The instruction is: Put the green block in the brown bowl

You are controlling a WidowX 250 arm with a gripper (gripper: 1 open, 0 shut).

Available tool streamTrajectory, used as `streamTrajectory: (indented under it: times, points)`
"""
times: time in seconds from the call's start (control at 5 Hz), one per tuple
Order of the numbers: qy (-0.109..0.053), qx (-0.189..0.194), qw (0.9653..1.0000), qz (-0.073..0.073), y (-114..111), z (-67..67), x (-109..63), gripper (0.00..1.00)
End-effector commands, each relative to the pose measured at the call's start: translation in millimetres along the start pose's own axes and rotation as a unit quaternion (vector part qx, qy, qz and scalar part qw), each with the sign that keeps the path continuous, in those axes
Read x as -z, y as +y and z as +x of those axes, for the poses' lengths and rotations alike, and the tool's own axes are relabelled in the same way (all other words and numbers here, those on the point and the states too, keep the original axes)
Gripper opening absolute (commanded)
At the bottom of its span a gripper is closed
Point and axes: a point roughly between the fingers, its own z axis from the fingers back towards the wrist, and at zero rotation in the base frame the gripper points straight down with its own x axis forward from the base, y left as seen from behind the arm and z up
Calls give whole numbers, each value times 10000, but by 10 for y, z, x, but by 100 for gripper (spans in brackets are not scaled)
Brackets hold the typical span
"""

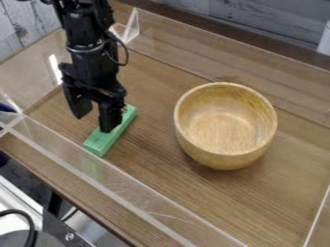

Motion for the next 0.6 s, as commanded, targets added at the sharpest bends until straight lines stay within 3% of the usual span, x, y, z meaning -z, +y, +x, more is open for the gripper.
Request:
streamTrajectory:
  times: [0.0, 0.4]
  points:
    - [-138, -69, 9999, 61, 47, 45, -37, 100]
    - [-116, -106, 9999, 7, 32, 50, -10, 100]
